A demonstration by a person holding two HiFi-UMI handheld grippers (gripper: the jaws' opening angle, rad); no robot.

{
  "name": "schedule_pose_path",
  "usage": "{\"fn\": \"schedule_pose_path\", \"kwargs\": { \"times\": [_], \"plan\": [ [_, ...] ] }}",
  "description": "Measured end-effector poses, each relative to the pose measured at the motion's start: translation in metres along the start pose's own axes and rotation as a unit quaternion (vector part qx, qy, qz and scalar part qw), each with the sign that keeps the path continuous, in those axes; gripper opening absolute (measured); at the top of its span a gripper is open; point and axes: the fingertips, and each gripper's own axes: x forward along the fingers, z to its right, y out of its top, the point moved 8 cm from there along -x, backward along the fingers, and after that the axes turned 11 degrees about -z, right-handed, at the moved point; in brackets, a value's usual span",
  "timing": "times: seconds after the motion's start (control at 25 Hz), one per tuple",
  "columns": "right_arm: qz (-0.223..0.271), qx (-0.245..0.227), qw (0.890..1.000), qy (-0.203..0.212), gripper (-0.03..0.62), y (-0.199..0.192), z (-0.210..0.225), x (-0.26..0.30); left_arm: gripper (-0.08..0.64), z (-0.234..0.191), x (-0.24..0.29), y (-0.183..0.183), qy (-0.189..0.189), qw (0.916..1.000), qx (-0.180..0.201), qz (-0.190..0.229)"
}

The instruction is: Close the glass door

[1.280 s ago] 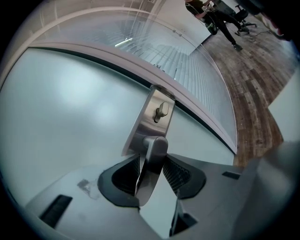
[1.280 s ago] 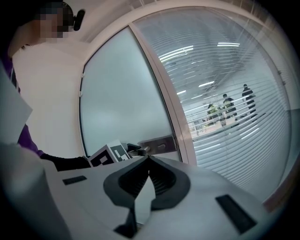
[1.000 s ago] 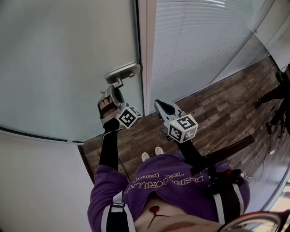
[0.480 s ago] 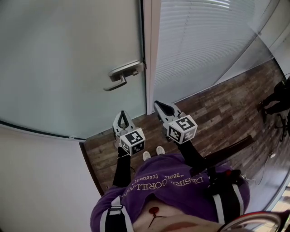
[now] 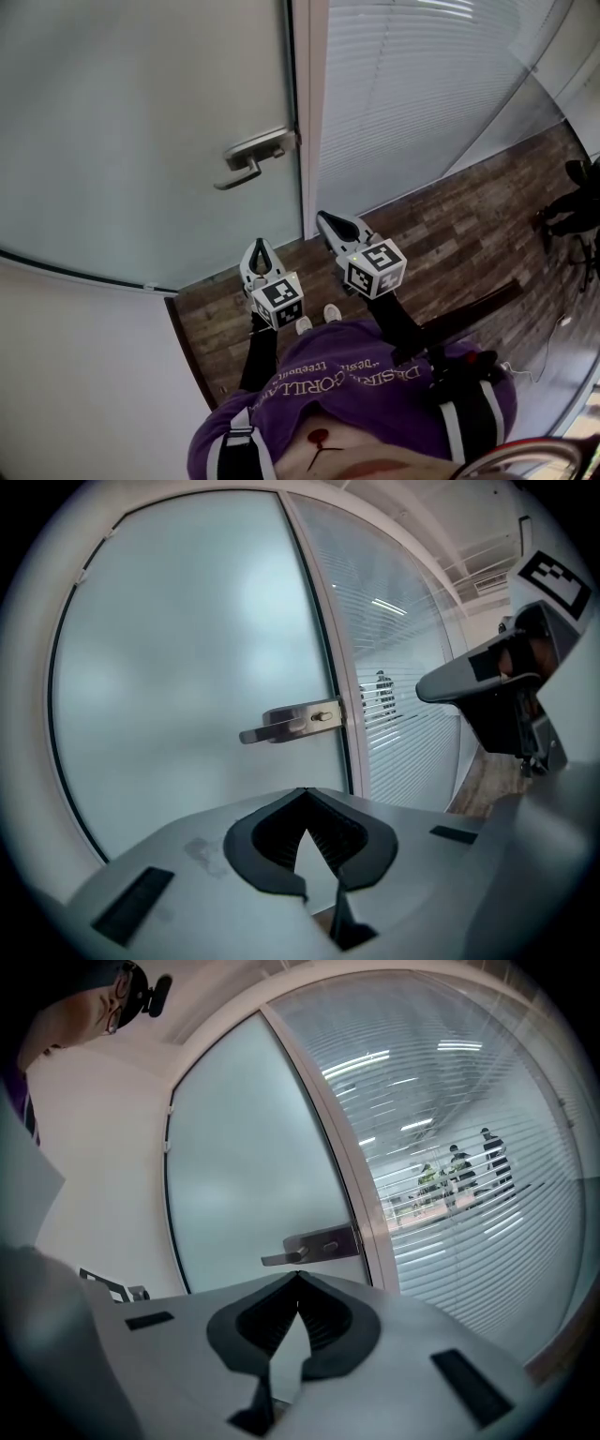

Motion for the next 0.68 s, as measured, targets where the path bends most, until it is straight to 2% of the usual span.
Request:
{"fn": "schedule_pose_path", "kwargs": {
  "times": [0.24, 0.4, 0.68],
  "plan": [
    [-0.003, 0.003, 1.000, -0.001, -0.003, 0.005, -0.001, -0.001, 0.002, -0.003, -0.003, 0.006, 0.008, 0.9999, 0.010, -0.003],
    [-0.003, 0.003, 1.000, 0.000, -0.003, 0.007, -0.002, -0.002, 0.002, -0.003, -0.004, 0.006, 0.002, 1.0000, 0.002, -0.009],
    [-0.007, 0.002, 1.000, -0.003, -0.003, -0.003, 0.004, 0.003, 0.002, -0.008, 0.009, -0.005, 0.015, 0.9998, 0.012, -0.008]
  ]
}}
